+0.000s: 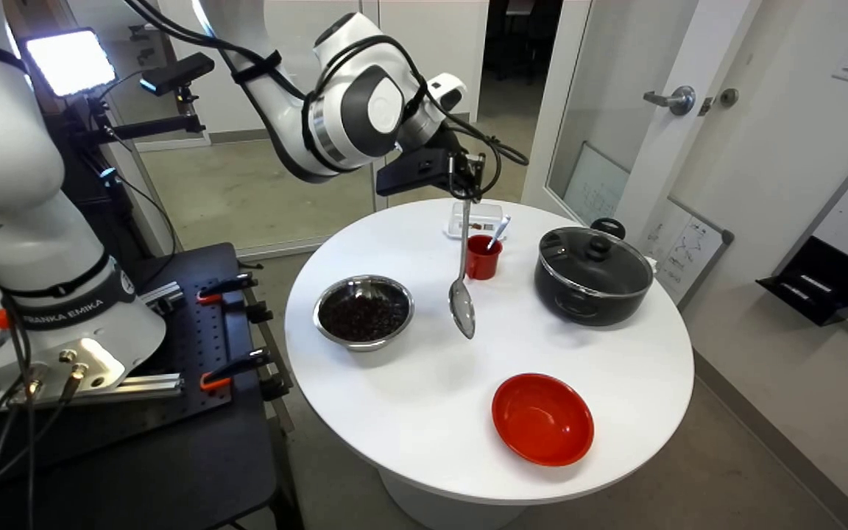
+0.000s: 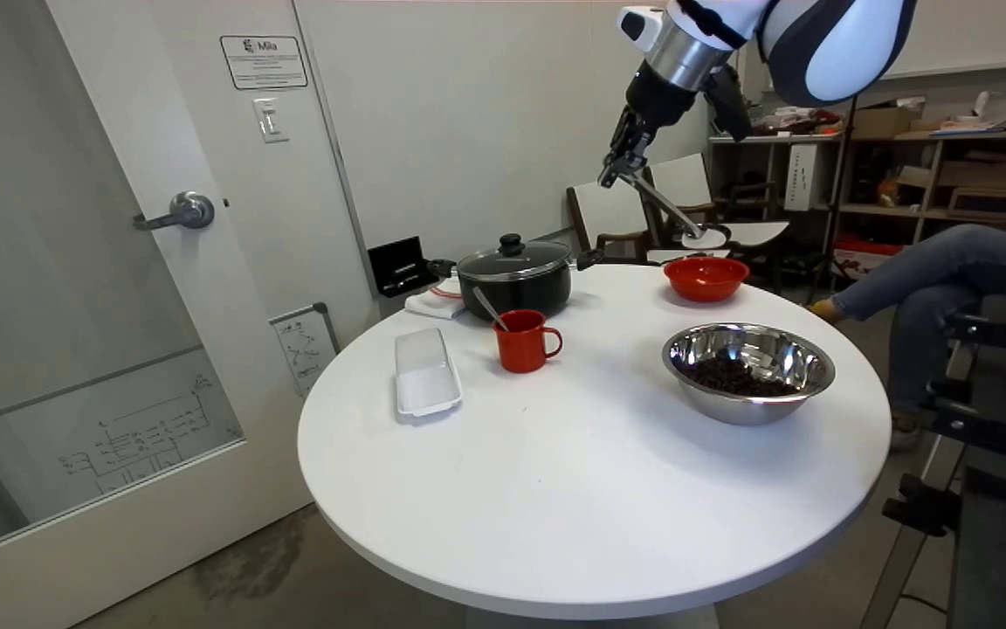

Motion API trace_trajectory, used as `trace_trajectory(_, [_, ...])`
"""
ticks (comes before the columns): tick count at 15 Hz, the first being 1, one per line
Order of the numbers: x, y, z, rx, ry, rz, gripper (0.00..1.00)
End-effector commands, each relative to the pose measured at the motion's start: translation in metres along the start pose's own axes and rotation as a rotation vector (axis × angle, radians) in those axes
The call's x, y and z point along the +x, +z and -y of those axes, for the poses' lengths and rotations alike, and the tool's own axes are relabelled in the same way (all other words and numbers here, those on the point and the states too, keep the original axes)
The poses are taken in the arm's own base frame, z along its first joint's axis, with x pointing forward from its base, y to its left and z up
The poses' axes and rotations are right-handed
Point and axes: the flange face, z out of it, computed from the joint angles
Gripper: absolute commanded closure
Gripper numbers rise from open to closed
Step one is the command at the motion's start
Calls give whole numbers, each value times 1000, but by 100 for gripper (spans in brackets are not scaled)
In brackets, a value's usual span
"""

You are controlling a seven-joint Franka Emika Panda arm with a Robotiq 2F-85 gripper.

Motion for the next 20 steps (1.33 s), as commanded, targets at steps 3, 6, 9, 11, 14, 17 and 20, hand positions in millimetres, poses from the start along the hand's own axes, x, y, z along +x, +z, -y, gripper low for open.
trace_trajectory(3, [-11,32,-19,-57,29,64,99])
trace_trajectory(6, [-20,45,-29,-88,37,98,99])
trace_trajectory(9, [-22,52,-30,-98,55,110,99])
trace_trajectory(11, [-20,55,-29,-100,89,108,99])
trace_trajectory(14, [-12,54,-31,-107,125,93,99])
trace_trajectory(17, [-7,53,-40,-125,148,81,99])
trace_trajectory(20, [-6,52,-43,-130,162,76,99])
